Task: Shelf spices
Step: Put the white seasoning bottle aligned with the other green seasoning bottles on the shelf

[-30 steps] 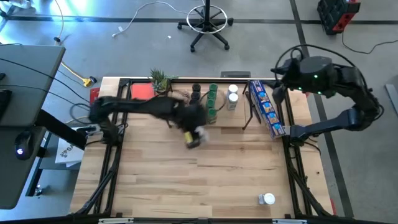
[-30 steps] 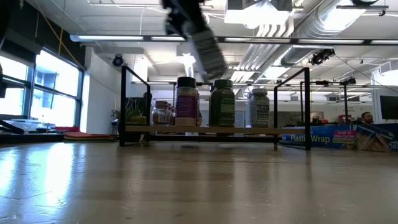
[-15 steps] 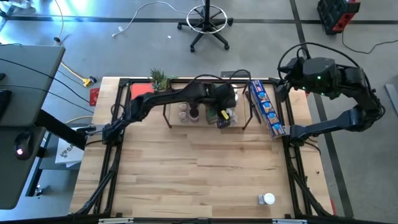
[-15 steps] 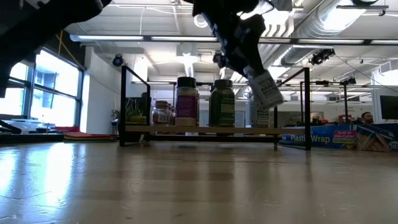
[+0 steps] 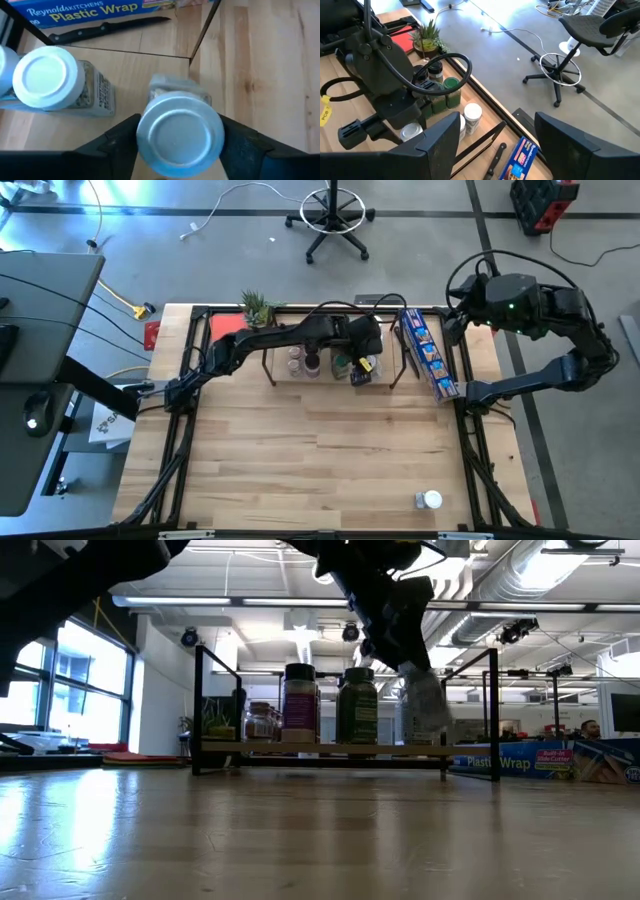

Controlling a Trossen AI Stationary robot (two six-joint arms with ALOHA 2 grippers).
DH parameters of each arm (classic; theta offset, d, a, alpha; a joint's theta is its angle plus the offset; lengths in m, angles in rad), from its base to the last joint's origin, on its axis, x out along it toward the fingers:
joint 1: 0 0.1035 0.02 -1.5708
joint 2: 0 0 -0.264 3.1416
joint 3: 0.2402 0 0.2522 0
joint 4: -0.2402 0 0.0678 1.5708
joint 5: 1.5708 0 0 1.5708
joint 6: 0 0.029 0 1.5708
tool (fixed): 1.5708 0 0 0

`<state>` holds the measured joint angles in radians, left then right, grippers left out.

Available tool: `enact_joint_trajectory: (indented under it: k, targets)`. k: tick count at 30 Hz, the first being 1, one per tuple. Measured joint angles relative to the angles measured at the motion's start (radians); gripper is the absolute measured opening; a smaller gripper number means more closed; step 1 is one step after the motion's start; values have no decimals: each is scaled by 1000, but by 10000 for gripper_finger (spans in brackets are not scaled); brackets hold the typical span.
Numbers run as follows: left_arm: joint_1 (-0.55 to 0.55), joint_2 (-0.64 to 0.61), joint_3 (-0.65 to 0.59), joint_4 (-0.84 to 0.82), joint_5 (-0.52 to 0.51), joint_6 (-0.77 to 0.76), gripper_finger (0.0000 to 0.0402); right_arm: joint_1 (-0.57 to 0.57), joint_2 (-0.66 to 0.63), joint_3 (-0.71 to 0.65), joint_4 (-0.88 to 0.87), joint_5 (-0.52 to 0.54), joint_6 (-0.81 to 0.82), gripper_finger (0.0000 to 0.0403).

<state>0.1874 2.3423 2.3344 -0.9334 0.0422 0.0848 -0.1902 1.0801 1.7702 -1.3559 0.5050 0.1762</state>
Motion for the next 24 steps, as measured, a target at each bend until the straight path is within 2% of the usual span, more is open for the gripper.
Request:
enact_joint_trajectory:
  k: [5,14,24]
  targets:
    - [0,9,0,17,-15,25,244,0,0,0,-3,0,-2,249]
    - [3,9,0,88,-98,91,248,0,0,0,-9,2,-27,249]
    - [8,9,0,196,-184,93,249,0,0,0,-9,2,-54,249]
